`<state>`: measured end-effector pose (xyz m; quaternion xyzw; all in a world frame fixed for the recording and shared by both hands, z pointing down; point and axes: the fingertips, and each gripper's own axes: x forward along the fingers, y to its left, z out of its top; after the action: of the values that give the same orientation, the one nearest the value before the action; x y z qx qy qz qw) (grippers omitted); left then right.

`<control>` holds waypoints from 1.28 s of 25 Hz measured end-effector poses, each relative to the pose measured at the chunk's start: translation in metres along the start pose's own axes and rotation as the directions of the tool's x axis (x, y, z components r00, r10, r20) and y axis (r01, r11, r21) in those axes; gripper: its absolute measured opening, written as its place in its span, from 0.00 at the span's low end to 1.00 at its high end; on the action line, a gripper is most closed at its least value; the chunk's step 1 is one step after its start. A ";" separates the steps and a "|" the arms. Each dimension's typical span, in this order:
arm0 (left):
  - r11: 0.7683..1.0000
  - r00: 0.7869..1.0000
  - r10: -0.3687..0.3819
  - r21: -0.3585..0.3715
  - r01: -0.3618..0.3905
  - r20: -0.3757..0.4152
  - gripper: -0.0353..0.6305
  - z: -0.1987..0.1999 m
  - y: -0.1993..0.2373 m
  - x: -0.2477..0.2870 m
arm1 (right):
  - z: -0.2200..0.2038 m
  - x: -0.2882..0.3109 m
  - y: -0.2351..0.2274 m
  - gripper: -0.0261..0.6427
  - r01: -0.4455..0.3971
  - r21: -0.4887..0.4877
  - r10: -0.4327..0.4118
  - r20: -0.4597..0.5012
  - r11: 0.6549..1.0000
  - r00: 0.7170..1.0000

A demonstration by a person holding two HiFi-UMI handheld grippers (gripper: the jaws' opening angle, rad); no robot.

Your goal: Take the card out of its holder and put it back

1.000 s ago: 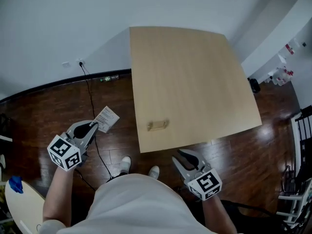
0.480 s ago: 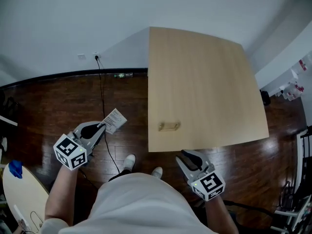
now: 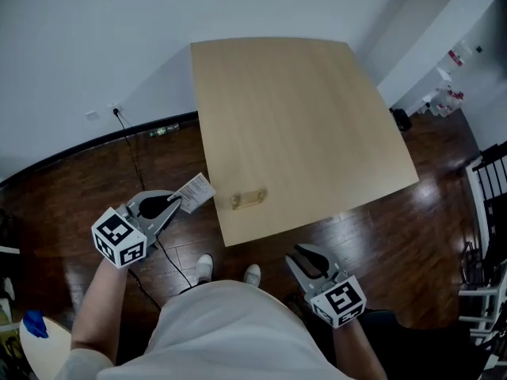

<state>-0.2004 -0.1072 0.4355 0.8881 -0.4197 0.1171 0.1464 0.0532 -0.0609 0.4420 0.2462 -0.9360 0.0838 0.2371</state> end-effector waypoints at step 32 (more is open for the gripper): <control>0.926 0.921 -0.346 0.092 0.366 -0.180 0.08 -0.038 -0.019 0.170 | -0.053 -0.095 0.025 0.19 0.421 0.218 -0.402 -0.128 0.880 0.907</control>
<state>-0.0834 -0.2033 0.5243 0.9446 -0.2299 0.1855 0.1431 0.1348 0.0146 0.4410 0.4628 -0.8351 0.1539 0.2547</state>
